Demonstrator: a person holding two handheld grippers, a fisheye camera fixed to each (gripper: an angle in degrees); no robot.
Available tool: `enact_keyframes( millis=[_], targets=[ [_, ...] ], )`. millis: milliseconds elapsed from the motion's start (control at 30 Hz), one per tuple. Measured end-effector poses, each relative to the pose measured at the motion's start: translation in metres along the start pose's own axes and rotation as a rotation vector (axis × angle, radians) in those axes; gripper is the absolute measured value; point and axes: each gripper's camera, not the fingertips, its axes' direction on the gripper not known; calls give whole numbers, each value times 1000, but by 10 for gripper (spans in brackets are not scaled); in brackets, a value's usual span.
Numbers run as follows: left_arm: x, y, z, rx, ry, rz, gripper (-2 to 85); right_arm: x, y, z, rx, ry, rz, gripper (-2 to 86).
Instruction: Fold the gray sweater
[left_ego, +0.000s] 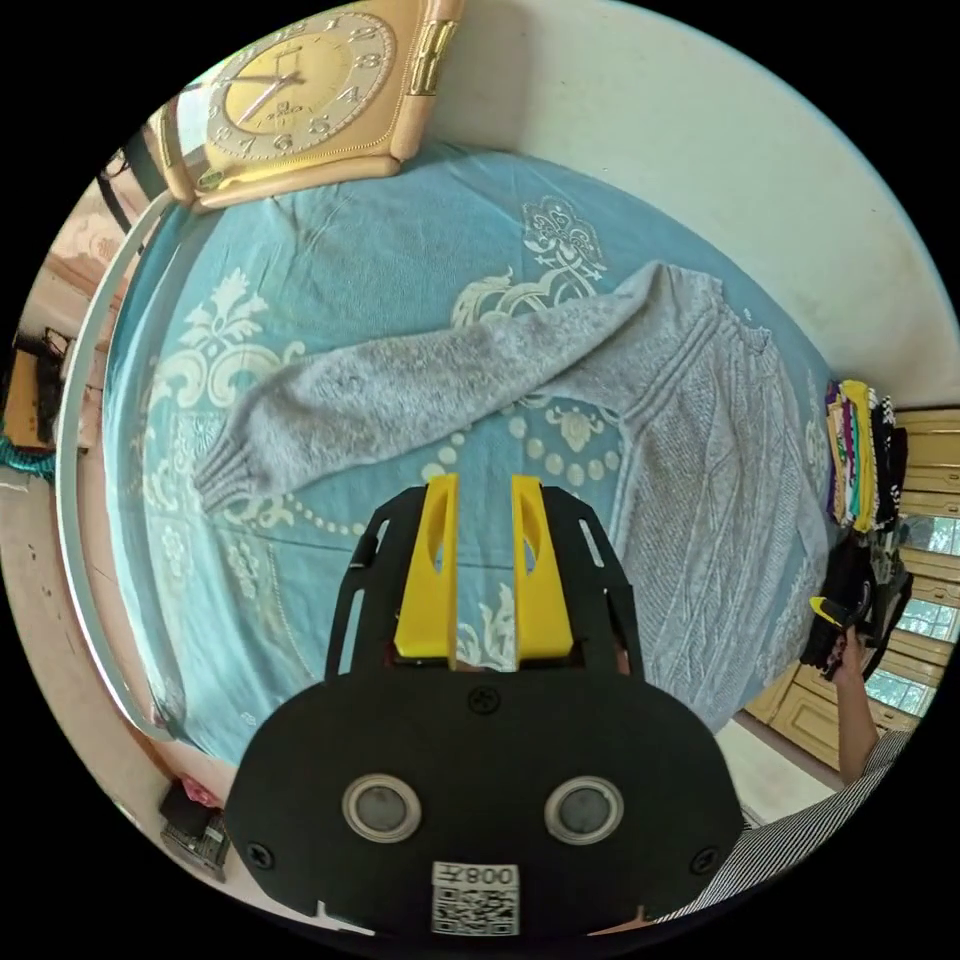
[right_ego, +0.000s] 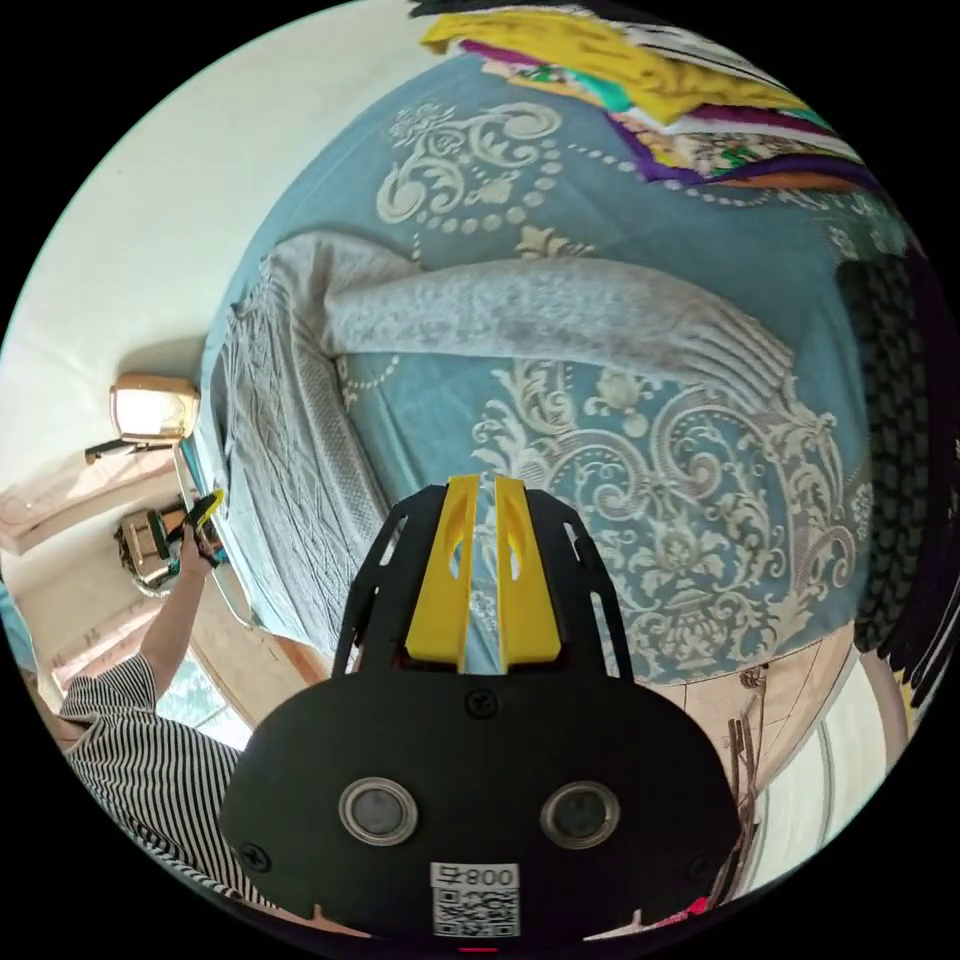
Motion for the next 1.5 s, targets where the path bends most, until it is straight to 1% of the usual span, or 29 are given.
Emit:
enact_keyframes(
  millis=[133, 200, 233, 300, 333, 400, 467, 533, 567, 633, 700, 733, 767, 800, 833, 867, 933, 1000, 1067, 1133, 1233, 1267, 1333, 1367, 1433, 1467, 1500],
  targets=[
    [31, -37, 29, -145, -222, 127, 77, -45, -9, 51, -104, -56, -127, 21],
    [40, -39, 23, -135, -243, 158, 48, -56, -11, 63, -132, -73, -166, 16],
    [44, -38, 16, -122, -294, 163, 35, -60, -11, 67, -138, -74, -179, 14],
    [46, -37, 1, -111, -279, 191, 24, -60, -11, 71, -150, -94, -190, 11],
    [47, -38, -13, -88, -272, 197, 20, -58, -11, 71, -150, -105, -184, 9],
    [46, -49, -41, -28, -325, 200, 18, -53, -10, 69, -139, -128, -174, 8],
    [35, -82, -75, 48, -388, 145, 19, -51, -10, 65, -125, -139, -174, 9],
    [21, -112, -91, 73, -379, 55, 26, -51, -13, 64, -109, -127, -189, 14],
    [14, -127, -94, 65, -344, 17, 33, -52, -15, 64, -104, -125, -193, 17],
    [14, -135, -97, 81, -323, -3, 42, -57, -20, 67, -97, -127, -210, 29],
    [28, -125, -97, 128, -235, 48, 47, -64, -24, 69, -80, -129, -235, 37],
    [43, -112, -92, 137, -124, 108, 52, -69, -27, 73, -73, -121, -249, 44],
    [60, -94, -82, 122, -6, 175, 57, -71, -29, 74, -67, -120, -252, 48],
    [68, -84, -75, 107, 42, 197, 59, -75, -33, 78, -60, -134, -266, 56],
    [85, -63, -59, 72, 128, 240, 64, -79, -37, 80, -42, -142, -266, 62],
    [103, -48, -43, 22, 170, 289, 70, -82, -40, 80, -26, -146, -266, 65],
    [122, -38, -26, -12, 168, 340, 79, -95, -57, 71, 50, -142, -300, 70],
    [129, -48, -22, 22, 161, 360, 87, -107, -78, 56, 139, -96, -330, 72],
    [128, -83, -27, 91, 190, 325, 97, -118, -108, 42, 207, -55, -363, 73],
    [127, -114, -29, 119, 164, 292, 103, -134, -152, 32, 274, 37, -399, 76],
    [127, -156, -22, 113, 119, 251, 105, -152, -201, 47, 236, 176, -419, 80],
    [129, -167, -15, 92, 119, 244, 103, -155, -208, 54, 218, 193, -422, 80],
    [136, -176, 1, 34, 80, 247, 95, -161, -226, 85, 118, 223, -431, 77],
    [140, -175, 3, 51, 27, 246, 84, -163, -225, 89, 127, 237, -434, 75],
    [145, -172, 4, 60, -8, 259, 57, -170, -215, 95, 161, 280, -462, 52],
    [147, -170, 4, 52, 24, 302, 42, -171, -213, 96, 163, 282, -468, 44],
    [147, -169, 4, 49, 19, 299, 38, -173, -209, 98, 164, 288, -479, 32]
  ],
)
